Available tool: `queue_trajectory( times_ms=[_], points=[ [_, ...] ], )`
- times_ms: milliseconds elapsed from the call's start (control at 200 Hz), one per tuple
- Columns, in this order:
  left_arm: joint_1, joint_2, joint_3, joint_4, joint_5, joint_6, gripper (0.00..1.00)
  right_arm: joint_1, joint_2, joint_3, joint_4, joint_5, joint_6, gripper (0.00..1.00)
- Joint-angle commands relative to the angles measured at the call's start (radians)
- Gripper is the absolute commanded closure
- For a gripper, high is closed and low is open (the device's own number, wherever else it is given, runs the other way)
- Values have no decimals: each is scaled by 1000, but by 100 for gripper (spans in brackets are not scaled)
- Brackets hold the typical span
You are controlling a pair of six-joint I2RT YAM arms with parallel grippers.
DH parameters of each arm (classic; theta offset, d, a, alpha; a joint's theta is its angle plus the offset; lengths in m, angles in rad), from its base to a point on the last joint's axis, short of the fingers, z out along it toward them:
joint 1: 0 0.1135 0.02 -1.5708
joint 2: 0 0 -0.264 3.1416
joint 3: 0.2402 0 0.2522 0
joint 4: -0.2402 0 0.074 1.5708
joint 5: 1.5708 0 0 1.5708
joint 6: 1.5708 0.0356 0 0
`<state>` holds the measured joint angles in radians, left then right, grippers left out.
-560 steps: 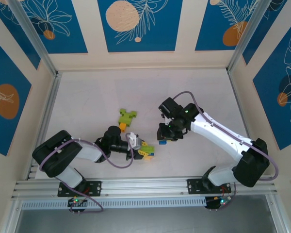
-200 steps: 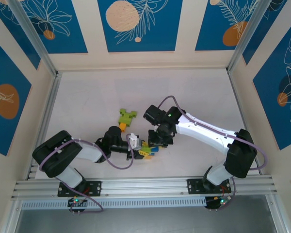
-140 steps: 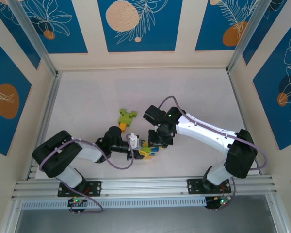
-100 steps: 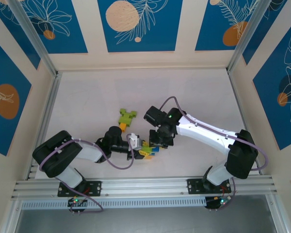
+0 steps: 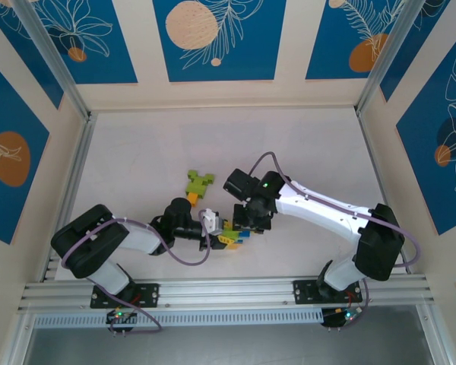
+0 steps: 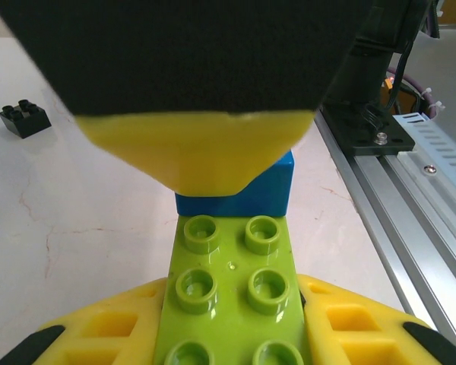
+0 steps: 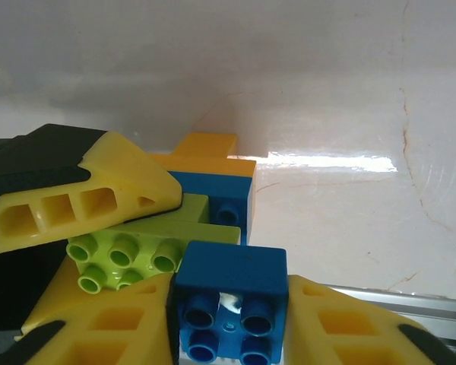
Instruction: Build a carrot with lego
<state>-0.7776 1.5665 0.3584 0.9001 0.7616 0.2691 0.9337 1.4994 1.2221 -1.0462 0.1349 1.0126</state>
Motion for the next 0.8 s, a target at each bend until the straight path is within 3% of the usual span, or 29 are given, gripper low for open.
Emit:
queue_trajectory(
  times_ms=[0,350,610,795],
  points=[
    [-8,36,-3,-116,-83,39,69,9,44,-14,-52,25,0,58],
    [-6,43,4,-129,-87,44,67,14,-21,36,-4,50,-54,35],
    [-6,46,10,-136,-81,44,56,11,-152,22,-43,106,-53,30],
    [-6,40,5,-134,-71,43,38,36,-265,-111,-60,76,5,31]
  ],
)
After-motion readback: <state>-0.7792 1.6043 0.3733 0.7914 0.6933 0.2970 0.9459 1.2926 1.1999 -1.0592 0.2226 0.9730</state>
